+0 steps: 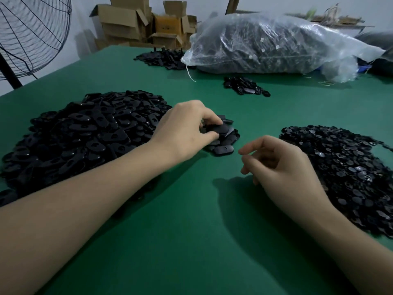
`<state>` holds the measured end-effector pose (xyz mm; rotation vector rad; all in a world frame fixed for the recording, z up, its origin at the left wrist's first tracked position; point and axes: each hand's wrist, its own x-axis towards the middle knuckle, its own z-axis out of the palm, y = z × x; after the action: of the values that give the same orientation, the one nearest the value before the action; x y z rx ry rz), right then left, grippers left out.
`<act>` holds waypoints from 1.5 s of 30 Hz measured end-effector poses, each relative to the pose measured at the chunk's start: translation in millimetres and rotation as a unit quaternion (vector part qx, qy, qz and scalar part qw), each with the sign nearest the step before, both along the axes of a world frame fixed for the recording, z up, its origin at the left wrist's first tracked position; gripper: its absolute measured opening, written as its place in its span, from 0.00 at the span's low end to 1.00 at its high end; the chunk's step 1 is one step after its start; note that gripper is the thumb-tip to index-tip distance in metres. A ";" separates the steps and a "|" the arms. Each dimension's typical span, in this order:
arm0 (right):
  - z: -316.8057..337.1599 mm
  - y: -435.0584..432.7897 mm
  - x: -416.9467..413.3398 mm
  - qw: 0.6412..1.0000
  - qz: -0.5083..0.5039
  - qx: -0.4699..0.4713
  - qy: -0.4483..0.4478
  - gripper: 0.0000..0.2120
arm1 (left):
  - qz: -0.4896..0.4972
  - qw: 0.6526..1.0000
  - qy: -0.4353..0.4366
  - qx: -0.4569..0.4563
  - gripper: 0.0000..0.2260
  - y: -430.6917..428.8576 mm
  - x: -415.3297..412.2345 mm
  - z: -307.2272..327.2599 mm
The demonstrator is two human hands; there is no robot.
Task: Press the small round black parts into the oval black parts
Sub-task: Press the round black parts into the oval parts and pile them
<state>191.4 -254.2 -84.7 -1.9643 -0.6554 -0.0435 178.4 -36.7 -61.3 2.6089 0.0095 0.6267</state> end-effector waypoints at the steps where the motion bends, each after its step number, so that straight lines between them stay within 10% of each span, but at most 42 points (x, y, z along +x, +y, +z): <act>1: 0.6 -0.3 -0.6 1.000 -0.008 -0.014 -0.021 0.08 | 0.009 1.000 0.011 0.010 0.12 1.1 8.7 -0.3; 8: 5.9 -9.2 6.0 0.988 -0.032 -0.128 -0.081 0.06 | 0.040 0.998 0.046 0.012 0.16 12.7 21.8 -4.0; 16: 13.0 -18.6 11.9 0.881 -0.130 -0.421 -0.170 0.17 | 0.142 0.952 0.189 0.194 0.13 55.1 -16.9 13.3; 34: 21.2 -24.5 18.2 0.909 -0.112 -0.367 -0.163 0.01 | 0.141 0.950 0.177 0.216 0.04 64.5 -21.8 20.9; 39: 17.8 -24.6 22.6 0.916 -0.110 -0.343 -0.177 0.03 | 0.045 0.990 0.123 -0.055 0.05 50.1 -23.5 33.2; 45: 16.1 -18.5 21.2 0.989 -0.031 -0.129 -0.069 0.03 | -0.085 0.910 0.156 -0.376 0.09 2.8 -34.8 7.7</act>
<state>212.6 -272.7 -68.5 -2.2468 -0.7177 -0.1397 143.6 -33.9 -53.6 1.8965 0.1010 0.0899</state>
